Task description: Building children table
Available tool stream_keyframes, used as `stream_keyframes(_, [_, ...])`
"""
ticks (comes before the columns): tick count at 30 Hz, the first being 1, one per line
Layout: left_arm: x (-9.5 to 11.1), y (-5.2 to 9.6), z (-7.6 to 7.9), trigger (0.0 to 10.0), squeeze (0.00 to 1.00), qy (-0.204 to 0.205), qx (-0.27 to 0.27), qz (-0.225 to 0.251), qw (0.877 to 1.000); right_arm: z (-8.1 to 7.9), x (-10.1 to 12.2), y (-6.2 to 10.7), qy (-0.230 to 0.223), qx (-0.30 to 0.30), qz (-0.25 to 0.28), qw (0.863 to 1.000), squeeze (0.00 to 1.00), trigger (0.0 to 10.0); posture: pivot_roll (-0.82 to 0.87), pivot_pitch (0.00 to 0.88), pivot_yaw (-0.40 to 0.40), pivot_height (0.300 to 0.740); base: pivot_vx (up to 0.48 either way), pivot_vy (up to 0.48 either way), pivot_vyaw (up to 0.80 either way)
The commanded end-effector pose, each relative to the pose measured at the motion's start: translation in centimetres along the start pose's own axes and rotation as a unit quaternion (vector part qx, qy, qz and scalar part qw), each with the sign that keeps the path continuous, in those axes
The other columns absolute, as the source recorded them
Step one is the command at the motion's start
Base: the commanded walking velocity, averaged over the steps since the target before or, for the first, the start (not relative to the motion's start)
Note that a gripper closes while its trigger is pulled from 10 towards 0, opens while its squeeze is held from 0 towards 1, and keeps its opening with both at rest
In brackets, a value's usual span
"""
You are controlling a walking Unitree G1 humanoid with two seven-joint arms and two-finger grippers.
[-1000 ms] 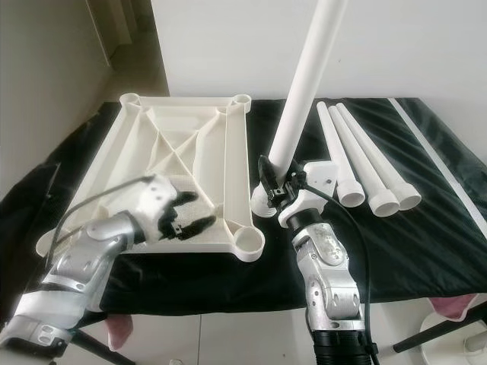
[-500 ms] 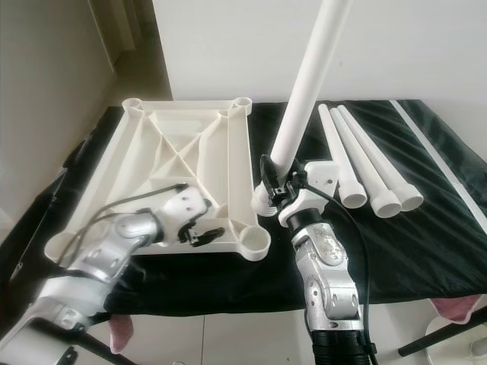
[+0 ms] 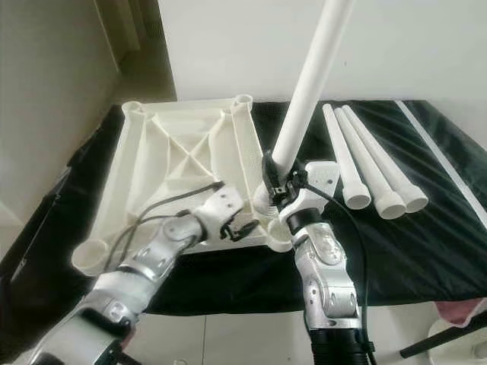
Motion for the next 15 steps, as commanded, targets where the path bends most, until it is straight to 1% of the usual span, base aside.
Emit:
stream_keyframes(1, [0.3, 0.0, -0.6, 10.0, 0.00, -0.004, 0.030, 0.012, 0.999, 0.3, 0.5, -0.1, 0.004, -0.007, 0.015, 1.000, 0.00, 10.0, 0.04, 0.000, 0.028, 0.740, 0.000, 0.000, 0.00])
stream_keyframes(2, [0.5, -0.2, -0.8, 10.0, 0.00, 0.004, 0.042, 0.016, 0.999, 0.4, 0.4, -0.1, 0.005, -0.010, 0.015, 1.000, 0.00, 10.0, 0.05, 0.000, 0.026, 0.740, 0.000, 0.000, 0.00])
stream_keyframes(3, [0.8, -0.5, -0.9, 10.0, 0.00, 0.002, 0.050, 0.020, 0.999, 0.5, 0.4, -0.1, 0.005, -0.014, 0.016, 1.000, 0.00, 10.0, 0.05, 0.000, 0.026, 0.740, 0.000, 0.000, 0.00])
stream_keyframes(4, [0.8, -0.5, -0.9, 10.0, 0.00, 0.002, 0.050, 0.020, 0.999, 0.5, 0.4, -0.1, 0.005, -0.014, 0.016, 1.000, 0.00, 10.0, 0.05, 0.000, 0.026, 0.740, 0.000, 0.000, 0.00])
stream_keyframes(6, [1.5, -0.8, -1.0, 10.0, 0.00, 0.003, 0.057, 0.029, 0.998, 0.8, 0.5, -0.1, 0.008, -0.023, 0.020, 0.999, 0.00, 10.0, 0.04, 0.000, 0.025, 0.740, 0.000, 0.000, 0.00])
stream_keyframes(8, [1.7, -0.9, -1.1, 10.0, 0.00, 0.004, 0.058, 0.032, 0.998, 0.9, 0.5, -0.1, 0.011, -0.026, 0.022, 0.999, 0.00, 10.0, 0.04, 0.000, 0.025, 0.740, 0.000, 0.000, 0.00])
stream_keyframes(9, [1.9, -0.8, -1.3, 10.0, 0.00, 0.014, 0.055, 0.038, 0.998, 1.0, 0.6, -0.1, 0.015, -0.031, 0.024, 0.999, 0.00, 10.0, 0.04, 0.000, 0.025, 0.740, 0.000, 0.000, 0.00])
stream_keyframes(10, [1.9, -0.8, -1.3, 10.0, 0.00, 0.014, 0.055, 0.038, 0.998, 1.0, 0.6, -0.1, 0.015, -0.031, 0.024, 0.999, 0.00, 10.0, 0.04, 0.000, 0.025, 0.740, 0.000, 0.000, 0.00])
stream_keyframes(11, [2.0, -0.3, -1.4, 10.0, 0.00, 0.045, 0.036, 0.050, 0.997, 1.2, 0.7, 0.0, 0.025, -0.041, 0.031, 0.998, 0.00, 10.0, 0.04, 0.000, 0.027, 0.740, 0.000, 0.000, 0.00])
stream_keyframes(12, [2.0, -0.1, -1.4, 10.0, 0.00, 0.052, 0.030, 0.053, 0.997, 1.3, 0.7, 0.0, 0.027, -0.043, 0.032, 0.998, 0.00, 10.0, 0.04, 0.000, 0.027, 0.740, 0.000, 0.000, 0.00])
stream_keyframes(13, [1.7, 0.5, -1.2, 10.0, 0.00, 0.061, 0.004, 0.059, 0.996, 1.4, 0.6, 0.2, 0.023, -0.047, 0.030, 0.998, 0.00, 10.0, 0.05, 0.000, 0.024, 0.740, 0.000, 0.000, 0.00])
stream_keyframes(14, [1.7, 0.5, -1.2, 10.0, 0.00, 0.061, 0.004, 0.059, 0.996, 1.4, 0.6, 0.2, 0.023, -0.047, 0.030, 0.998, 0.00, 10.0, 0.05, 0.000, 0.024, 0.740, 0.000, 0.000, 0.00])
stream_keyframes(15, [1.4, 1.2, -1.0, 10.0, 0.00, 0.067, -0.016, 0.064, 0.996, 1.5, 0.4, 0.4, 0.018, -0.049, 0.025, 0.998, 0.00, 10.0, 0.05, 0.000, 0.024, 0.740, 0.000, 0.000, 0.00])
Point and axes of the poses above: a point about 5 cm out from each wrist's last joint towards the gripper, its own y axis pointing back from the gripper into the wrist, its own x axis along the axis of the wrist's last joint, z = x × y, the point moved 2 cm from there along -y, pointing out of the wrist towards the gripper, and after that the axes turned 12 degrees about y, right-handed, at the moved point
